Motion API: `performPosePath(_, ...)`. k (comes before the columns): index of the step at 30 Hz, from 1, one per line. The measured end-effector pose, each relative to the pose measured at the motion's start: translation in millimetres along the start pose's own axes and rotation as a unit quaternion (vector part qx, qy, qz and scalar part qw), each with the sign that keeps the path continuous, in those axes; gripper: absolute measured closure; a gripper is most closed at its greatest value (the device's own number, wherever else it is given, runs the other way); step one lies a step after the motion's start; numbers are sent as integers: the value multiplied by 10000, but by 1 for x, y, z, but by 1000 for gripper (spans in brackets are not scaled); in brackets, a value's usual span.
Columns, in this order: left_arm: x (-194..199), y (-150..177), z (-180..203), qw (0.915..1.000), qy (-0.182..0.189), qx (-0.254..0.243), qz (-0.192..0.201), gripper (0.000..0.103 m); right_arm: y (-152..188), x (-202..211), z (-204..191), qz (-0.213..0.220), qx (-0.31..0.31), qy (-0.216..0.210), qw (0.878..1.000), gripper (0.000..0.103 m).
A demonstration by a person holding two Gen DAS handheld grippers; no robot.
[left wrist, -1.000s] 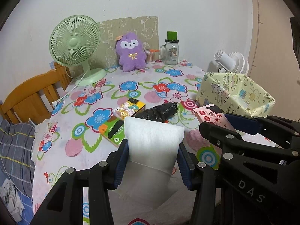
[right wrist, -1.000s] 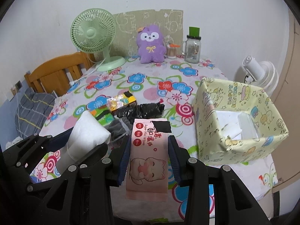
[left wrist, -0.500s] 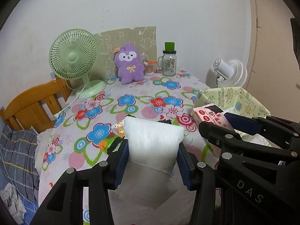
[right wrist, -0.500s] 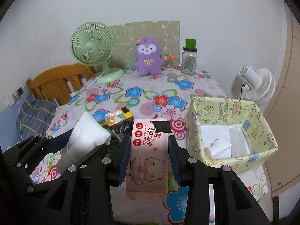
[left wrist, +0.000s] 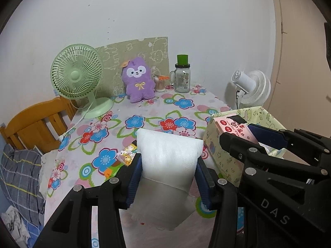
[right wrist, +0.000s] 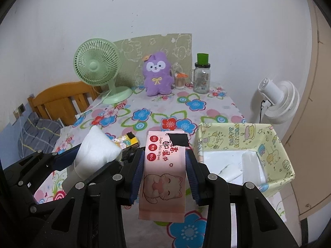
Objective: Organize soft objects
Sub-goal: 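Lift and carry the pink pack and white pack with both tools to the gift box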
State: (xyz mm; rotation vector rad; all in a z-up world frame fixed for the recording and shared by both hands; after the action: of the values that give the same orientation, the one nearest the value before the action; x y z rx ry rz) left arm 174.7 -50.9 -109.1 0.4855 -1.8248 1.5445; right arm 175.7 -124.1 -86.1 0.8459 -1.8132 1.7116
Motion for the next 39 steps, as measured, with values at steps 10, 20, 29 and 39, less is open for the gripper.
performPosePath(10, -3, -19, 19, 10000, 37, -9, 45, 52, -13, 3, 26, 110, -87, 47, 9999, 61)
performPosePath(20, -12, -35, 44, 9999, 129, -87, 75, 52, -23, 2, 59, 173, -223, 171, 9995, 61)
performPosePath(29, -25, -50, 72, 9992, 304, -249, 62, 52, -27, -1, 93, 193, -356, 380, 9985, 61)
performPosePath(39, -41, -61, 105, 9975, 537, -469, 20, 52, -26, -5, 129, 163, -533, 606, 9966, 61)
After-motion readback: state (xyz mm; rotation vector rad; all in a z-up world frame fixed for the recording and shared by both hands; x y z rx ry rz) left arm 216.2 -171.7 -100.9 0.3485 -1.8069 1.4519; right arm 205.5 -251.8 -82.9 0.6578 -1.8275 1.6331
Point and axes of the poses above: each gripper's, at about its wrist camera, not at the fingertips, and x roughly against the way its jaws point, z to its right, y to its underside, the point moved 9 cm from there along -x, roughly the way its jaws point, and after that the axes turned 6 degrees about -z, right-handed, at the moved point
